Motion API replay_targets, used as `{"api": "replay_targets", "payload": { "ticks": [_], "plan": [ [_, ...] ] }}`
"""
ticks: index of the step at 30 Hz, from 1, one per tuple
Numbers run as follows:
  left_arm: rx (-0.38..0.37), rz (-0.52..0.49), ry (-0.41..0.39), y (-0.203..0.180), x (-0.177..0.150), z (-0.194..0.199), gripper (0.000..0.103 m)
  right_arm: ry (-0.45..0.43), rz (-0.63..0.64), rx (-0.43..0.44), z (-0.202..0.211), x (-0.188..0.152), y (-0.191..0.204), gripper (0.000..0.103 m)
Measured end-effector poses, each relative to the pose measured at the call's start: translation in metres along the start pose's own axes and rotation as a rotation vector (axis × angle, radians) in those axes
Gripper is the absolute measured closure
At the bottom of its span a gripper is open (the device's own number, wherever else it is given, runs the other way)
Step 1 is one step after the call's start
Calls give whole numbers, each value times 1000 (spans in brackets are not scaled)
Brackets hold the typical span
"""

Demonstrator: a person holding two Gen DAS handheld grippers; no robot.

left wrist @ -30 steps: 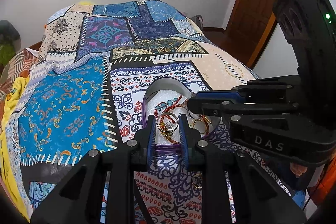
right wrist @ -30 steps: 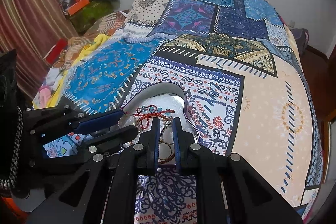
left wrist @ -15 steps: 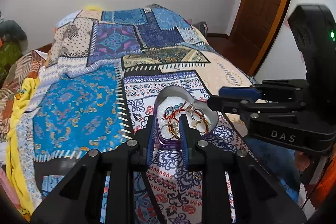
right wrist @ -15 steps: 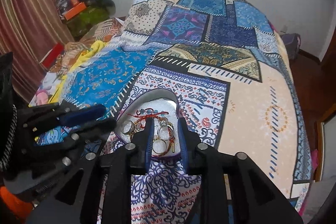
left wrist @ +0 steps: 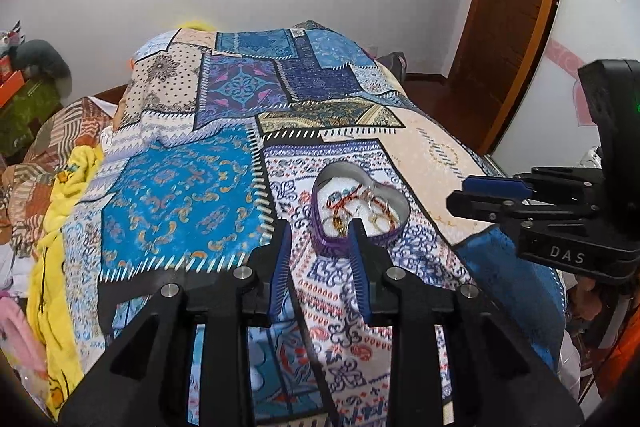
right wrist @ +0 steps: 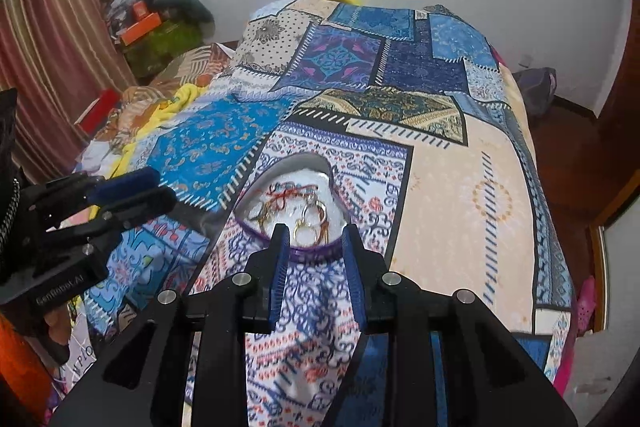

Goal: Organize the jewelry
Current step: 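Move both grippers back to the last gold ring on the quilt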

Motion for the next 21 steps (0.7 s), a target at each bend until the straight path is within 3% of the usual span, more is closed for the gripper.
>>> {"api": "replay_targets", "payload": {
  "ticks": [9,14,21],
  "plan": [
    [-8,0,100,-6,-42,-6,71,68,-9,-4,-2,-34,9,75],
    [-51,14,163,-16,-64,-20,71,114,0,-9,-9,-51,11,75],
    [-112,-27,206,-41,-71,-43,71,137,-41,-21,-9,-65,-3,75]
  ]
}}
Point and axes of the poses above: each gripper's, at about its wrist camera, not at the fingertips, and z roughly against the way its jaws point, y to its left, x to its top, the point moved 4 cm from there along -z, roughly the way its jaws point, and after that the axes turned 11 degrees about -y, right-handed, at the moved point
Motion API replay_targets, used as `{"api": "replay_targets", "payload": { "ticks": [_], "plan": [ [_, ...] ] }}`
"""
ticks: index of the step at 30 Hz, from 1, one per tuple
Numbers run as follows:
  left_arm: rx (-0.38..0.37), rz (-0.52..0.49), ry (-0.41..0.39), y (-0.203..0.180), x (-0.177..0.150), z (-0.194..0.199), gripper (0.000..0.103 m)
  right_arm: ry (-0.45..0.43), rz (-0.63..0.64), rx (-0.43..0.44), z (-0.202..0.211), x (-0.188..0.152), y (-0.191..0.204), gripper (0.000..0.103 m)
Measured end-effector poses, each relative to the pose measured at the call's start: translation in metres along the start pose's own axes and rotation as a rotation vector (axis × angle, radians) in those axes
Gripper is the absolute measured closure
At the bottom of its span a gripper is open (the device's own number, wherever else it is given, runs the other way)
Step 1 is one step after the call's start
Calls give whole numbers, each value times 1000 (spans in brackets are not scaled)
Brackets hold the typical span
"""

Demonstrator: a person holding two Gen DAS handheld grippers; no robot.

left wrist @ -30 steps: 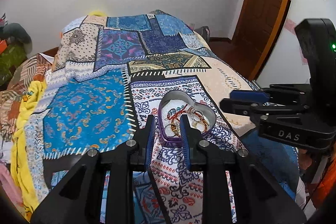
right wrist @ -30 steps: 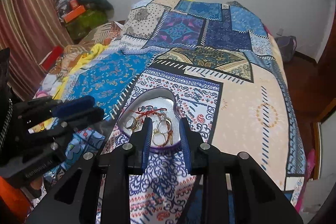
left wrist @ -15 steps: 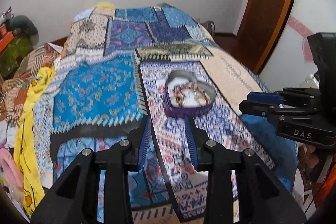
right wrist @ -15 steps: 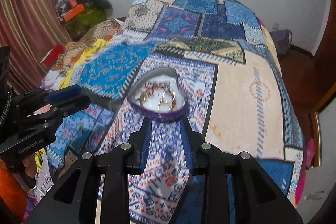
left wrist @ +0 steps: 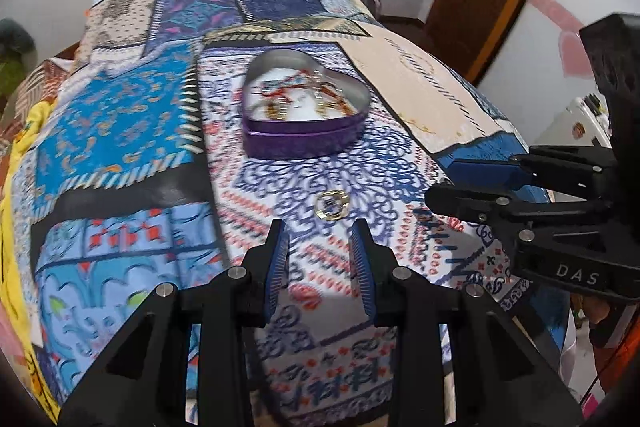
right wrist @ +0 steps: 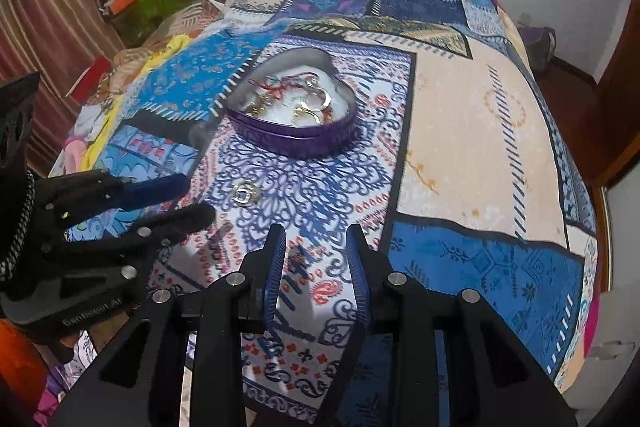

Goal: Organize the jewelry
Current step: 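Move both grippers back to the last gold ring on the quilt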

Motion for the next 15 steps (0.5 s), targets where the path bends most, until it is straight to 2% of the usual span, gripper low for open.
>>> {"api": "replay_targets", "payload": {
  "ticks": [6,15],
  "plan": [
    [10,-12,5,-6,3,-19,71,1,-33,-1,0,-2,-13,75],
    [2,9,-12,-4,3,-26,71,6,-54,15,-3,-9,-19,75]
  ]
}}
Point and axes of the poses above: each gripper's, at about its wrist camera, not at the fingertips, and z roughly against the way its jaws point, y to its left, x to its top, the point moved 4 cm from there along -z, roughly the way its jaws point, and after that the axes turned 11 degrees about -y, right-handed, at the moved point
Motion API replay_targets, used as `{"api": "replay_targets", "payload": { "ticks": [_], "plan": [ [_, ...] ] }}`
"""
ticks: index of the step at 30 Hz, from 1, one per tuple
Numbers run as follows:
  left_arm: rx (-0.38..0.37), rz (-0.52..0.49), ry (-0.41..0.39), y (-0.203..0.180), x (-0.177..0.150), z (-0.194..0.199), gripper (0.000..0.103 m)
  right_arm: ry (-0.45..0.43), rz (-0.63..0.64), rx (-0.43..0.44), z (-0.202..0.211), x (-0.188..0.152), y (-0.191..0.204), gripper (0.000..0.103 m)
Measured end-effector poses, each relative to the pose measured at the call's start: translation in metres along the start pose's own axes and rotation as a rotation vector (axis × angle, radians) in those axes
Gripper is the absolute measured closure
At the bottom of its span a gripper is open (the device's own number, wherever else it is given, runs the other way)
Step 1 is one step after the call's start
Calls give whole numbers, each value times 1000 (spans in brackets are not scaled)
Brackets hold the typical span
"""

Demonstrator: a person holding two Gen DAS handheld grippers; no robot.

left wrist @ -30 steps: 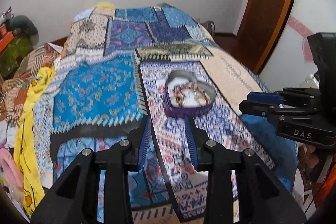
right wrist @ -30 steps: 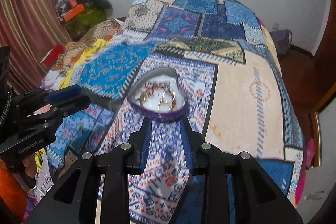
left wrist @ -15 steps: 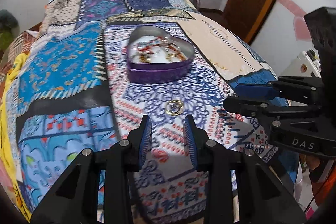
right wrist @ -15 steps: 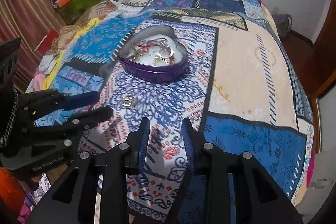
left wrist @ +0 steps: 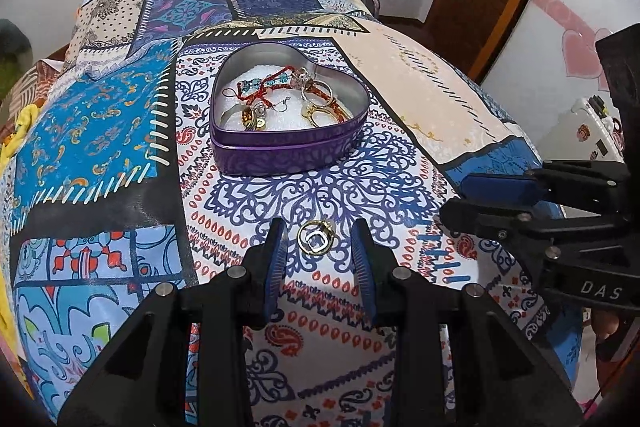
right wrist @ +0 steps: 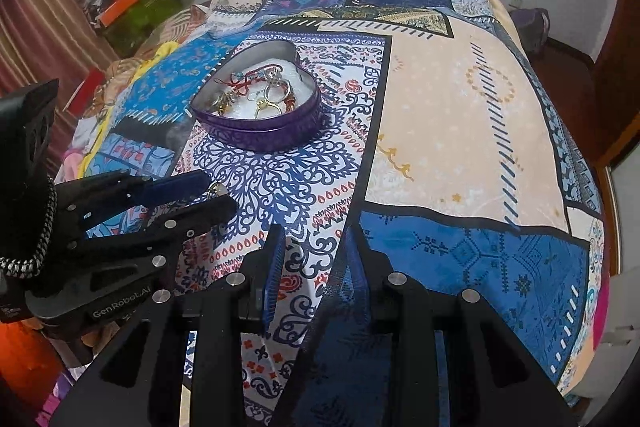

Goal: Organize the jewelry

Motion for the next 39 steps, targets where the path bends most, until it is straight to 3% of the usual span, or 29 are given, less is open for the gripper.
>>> {"api": "replay_targets", "payload": {
  "ticks": [2,5,11,13,24,34,35,37,39],
  "plan": [
    [5,-9,-3,-1,0,0,72,-3,-2,2,0,1,0,75],
    [24,-15,-7,0,1,-1,85,-4,-4,9,1,1,0,75],
    [34,-21,-16,0,2,2,87,-1,6,4,3,0,4,75],
    [5,2,-26,1,5,8,97,-3,15,2,4,1,6,75],
    [31,59,-74,30,0,40,99,30,101,18,-14,4,35,75],
    [50,41,-88,36,-9,49,99,17,226,11,-28,2,56,75],
    [48,45,-92,36,-8,49,99,14,233,10,-28,1,57,77],
    [47,49,-95,36,-6,49,99,15,242,17,-29,0,57,91],
    [46,49,-100,35,-4,49,99,14,238,20,-28,1,56,94]
  ]
}}
Point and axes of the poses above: each gripper's, at about its wrist camera, not at the fingertips, and z roughly against the way its jaws point, y to its left, x to its top, the point moved 4 cm from there along -z, roughly the way its jaws point, and after that the axes turned 11 degrees about -y, right-handed, at the moved point
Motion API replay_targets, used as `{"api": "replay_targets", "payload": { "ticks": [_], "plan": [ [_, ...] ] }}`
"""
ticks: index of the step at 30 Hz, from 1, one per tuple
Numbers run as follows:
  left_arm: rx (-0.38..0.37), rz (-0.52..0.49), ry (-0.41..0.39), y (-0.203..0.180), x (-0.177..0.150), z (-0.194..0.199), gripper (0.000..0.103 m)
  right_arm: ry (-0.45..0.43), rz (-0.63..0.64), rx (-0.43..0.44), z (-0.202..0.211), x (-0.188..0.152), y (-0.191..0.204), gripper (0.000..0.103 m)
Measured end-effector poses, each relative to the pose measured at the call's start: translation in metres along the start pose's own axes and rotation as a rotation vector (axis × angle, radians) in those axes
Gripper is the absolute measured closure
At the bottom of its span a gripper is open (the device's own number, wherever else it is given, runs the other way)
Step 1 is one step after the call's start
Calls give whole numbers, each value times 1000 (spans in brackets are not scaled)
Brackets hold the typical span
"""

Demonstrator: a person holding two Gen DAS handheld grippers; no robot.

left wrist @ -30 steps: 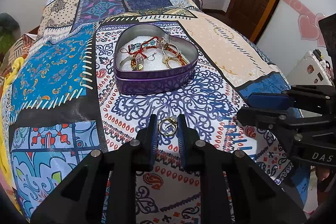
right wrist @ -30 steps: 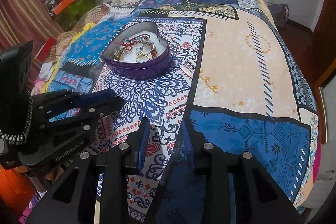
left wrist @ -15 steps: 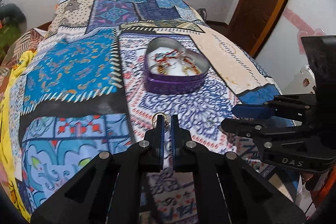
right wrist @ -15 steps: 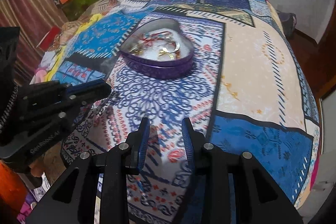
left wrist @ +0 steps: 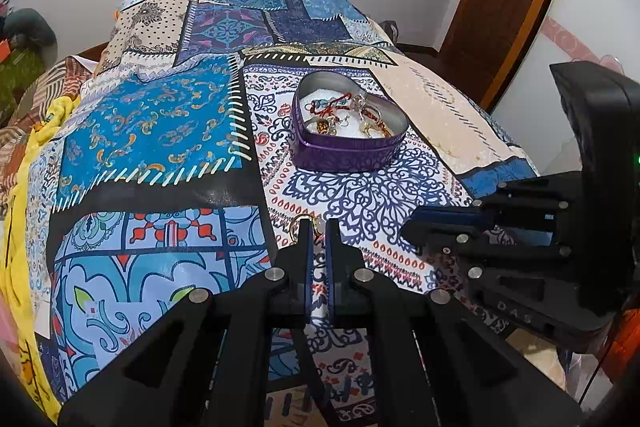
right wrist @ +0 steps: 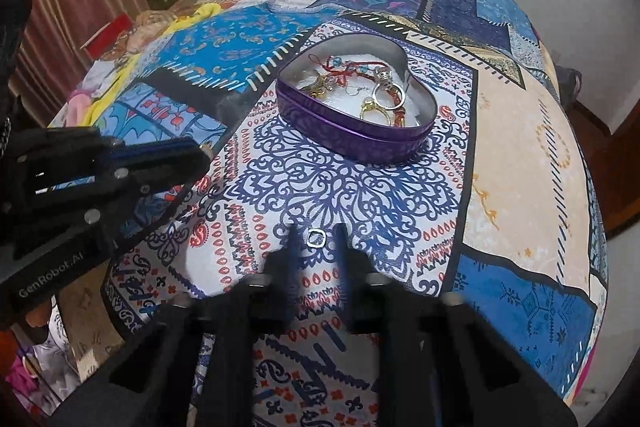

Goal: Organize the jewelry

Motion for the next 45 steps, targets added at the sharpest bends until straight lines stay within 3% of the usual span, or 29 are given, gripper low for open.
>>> {"api": "replay_targets", "payload": {
  "ticks": [9,28,45],
  "plan": [
    [-1,-10,-33,-6,14,8,99,-41,-33,-1,12,4,-4,95],
    [-9,-37,-118,-13,64,0,99,-215,-108,-53,42,53,-41,94],
    [-51,-35,-90,-14,72,-34,99,-192,-78,7,11,63,-42,94]
  ]
}}
Point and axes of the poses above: each gripper's, at about its wrist camera, not at the fingertips, and z roughly against the way its jaws point, y to its left, x to its top, the point moved 4 cm from there along -z, roughly the way its jaws point, and after that the axes turned 11 degrees about -y, right-handed, at the moved point
